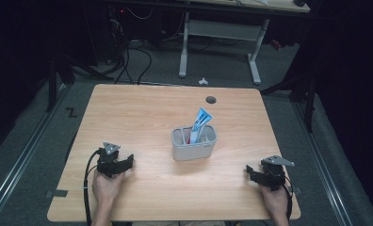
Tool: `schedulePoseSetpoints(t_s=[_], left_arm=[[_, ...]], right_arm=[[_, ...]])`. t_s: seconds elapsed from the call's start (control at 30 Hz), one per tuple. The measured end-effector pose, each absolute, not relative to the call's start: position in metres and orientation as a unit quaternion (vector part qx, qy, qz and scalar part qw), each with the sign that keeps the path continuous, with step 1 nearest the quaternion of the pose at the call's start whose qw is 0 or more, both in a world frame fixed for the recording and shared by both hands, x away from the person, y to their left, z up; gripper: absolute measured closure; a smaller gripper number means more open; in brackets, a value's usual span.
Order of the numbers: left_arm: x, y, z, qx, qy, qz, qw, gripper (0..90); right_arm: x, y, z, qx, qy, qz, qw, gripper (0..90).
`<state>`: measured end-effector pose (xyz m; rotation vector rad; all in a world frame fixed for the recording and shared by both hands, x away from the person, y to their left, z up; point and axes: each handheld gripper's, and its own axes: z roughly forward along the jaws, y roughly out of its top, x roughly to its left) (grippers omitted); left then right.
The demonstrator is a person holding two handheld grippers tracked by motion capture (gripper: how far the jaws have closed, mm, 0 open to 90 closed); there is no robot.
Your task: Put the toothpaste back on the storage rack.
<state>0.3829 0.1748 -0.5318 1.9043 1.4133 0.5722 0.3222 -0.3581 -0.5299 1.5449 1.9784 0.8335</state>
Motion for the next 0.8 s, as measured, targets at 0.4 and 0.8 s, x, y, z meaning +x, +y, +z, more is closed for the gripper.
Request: schedulePoseSetpoints(t_s=[0.4,0.8], left_arm=[[0.3847,0.1744,-0.5353,0.734,0.547,0.232,0.329,30.3],[0.3834,0.1721,-0.5363,0.727,0.553,0.243,0.327,32.0]], right_arm=[[0.3222,-0.3581,-0.5299,0.566,0.725,0.305,0.246,30.7],[0.3222,-0.3581,-0.5300,0.566,0.725,0.305,0.246,30.7]])
